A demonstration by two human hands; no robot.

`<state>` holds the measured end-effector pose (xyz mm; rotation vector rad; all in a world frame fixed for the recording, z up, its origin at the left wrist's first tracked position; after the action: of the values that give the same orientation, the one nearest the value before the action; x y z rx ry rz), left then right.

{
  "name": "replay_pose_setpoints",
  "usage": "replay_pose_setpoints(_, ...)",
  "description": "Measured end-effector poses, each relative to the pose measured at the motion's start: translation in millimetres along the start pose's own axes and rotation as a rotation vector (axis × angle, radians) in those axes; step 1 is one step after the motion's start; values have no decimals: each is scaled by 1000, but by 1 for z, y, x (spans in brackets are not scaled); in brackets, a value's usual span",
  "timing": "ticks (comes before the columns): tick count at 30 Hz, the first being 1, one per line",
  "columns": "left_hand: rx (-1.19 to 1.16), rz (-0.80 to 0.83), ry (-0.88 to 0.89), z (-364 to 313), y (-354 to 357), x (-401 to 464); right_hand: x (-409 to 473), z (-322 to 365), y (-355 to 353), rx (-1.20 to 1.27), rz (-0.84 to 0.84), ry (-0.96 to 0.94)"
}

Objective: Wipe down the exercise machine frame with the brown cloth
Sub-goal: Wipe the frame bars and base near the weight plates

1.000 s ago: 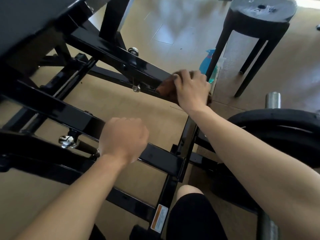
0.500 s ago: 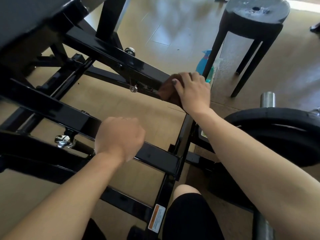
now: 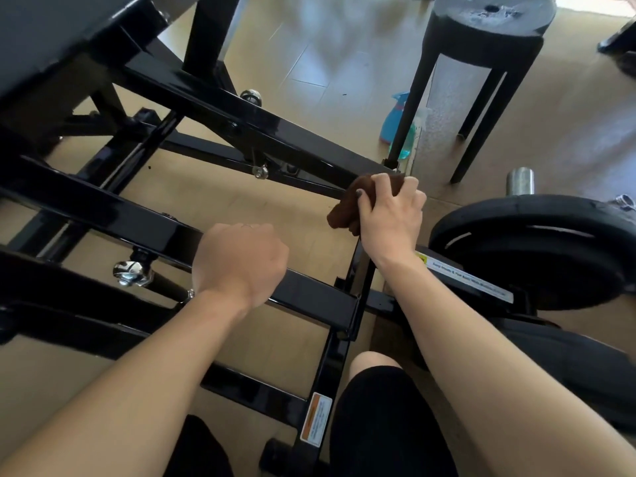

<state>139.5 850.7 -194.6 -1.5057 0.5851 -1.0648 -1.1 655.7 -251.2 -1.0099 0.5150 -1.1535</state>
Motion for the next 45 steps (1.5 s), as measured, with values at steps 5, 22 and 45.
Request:
replay_pose_setpoints(5,-16,42,-24,3,0,-2,-15,5,-5,-80,23,-78)
replay_pose_setpoints(22,-85,46,-39,-1,-8,-6,-74,-95,-57,-233,-116,247)
replay_pose_setpoints(45,-96,31,-28,2,-3,-7,-58,-82,-41,-153,-27,224)
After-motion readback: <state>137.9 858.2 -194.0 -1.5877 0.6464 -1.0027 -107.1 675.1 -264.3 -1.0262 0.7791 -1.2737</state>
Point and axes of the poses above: each hand's wrist, its own x-axis towards the middle knuckle, its own y-axis out of the palm, z = x × y, the point moved 10 cm from there along x, towards the middle knuckle, and after that the axes turned 3 degrees about x, right-handed, at the moved point
